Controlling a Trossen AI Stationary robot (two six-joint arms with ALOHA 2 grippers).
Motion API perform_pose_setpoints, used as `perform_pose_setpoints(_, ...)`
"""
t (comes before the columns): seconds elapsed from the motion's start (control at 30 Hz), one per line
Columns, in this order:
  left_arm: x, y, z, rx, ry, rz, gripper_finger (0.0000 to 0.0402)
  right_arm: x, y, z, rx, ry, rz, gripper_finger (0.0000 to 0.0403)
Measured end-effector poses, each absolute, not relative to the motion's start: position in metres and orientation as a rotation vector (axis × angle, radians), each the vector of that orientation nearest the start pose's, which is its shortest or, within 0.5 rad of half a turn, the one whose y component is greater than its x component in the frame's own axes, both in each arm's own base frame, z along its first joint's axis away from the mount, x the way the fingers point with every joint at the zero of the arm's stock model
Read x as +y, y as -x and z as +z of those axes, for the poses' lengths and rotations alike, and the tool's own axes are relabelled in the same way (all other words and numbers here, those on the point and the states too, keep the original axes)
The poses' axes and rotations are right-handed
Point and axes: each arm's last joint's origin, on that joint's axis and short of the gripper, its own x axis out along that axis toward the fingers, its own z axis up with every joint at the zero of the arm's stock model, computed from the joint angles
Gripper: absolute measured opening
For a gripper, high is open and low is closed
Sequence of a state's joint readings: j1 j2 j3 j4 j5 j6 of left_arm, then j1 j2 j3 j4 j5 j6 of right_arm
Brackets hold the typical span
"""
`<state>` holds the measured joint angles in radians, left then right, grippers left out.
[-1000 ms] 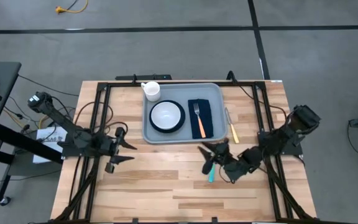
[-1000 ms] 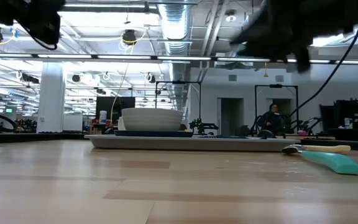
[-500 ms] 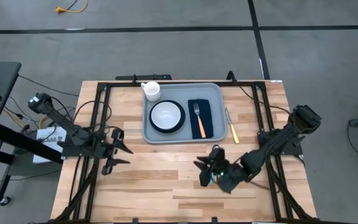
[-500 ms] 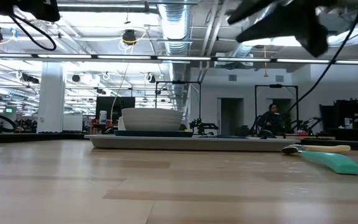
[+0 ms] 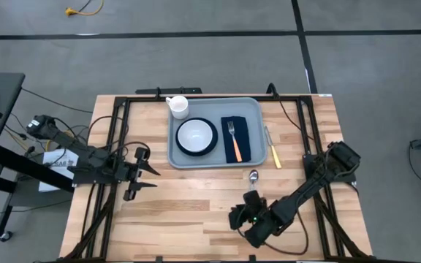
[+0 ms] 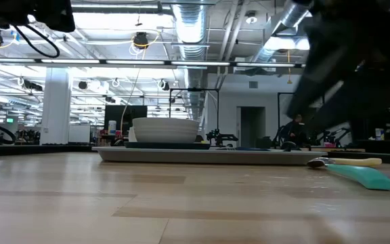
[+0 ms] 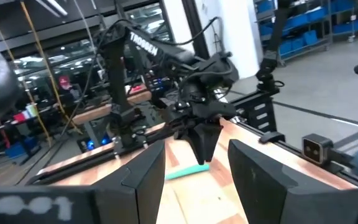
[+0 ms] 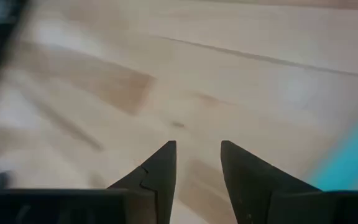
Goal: Set up tray
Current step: Put the blue spoon to the right of the green plate on the blue napkin on the gray tray
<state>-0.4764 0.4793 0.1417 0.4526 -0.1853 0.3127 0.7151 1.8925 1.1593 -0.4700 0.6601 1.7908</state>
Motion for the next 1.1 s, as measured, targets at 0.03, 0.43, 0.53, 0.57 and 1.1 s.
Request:
perform_pose_setpoints(0.03,-0.055,-0.121,0.212,-0.152,-0.274,-0.267,0.0167,0.221,-0.281,0.152,0.664,-0.909,-0.746,0.0118)
perform_pose_setpoints(0.43,-0.035,-0.128,0.209,-0.100,-0.158,-0.197,0.0167,0.178,-0.290,0.190,0.899,-0.860,-1.169,0.0118)
perform_pose_setpoints(0.53,-0.031,-0.131,0.205,-0.059,-0.107,-0.166,0.0167,0.162,-0.300,0.186,0.955,-0.858,-1.198,0.0118)
perform_pose_setpoints(0.57,-0.030,-0.132,0.204,-0.041,-0.098,-0.159,0.0167,0.157,-0.303,0.183,0.978,-0.850,-1.215,0.0118)
perform_pose_setpoints(1.1,-0.032,-0.138,0.183,0.156,-0.104,-0.205,0.0167,0.125,-0.324,0.130,1.334,-0.765,-1.272,0.0118)
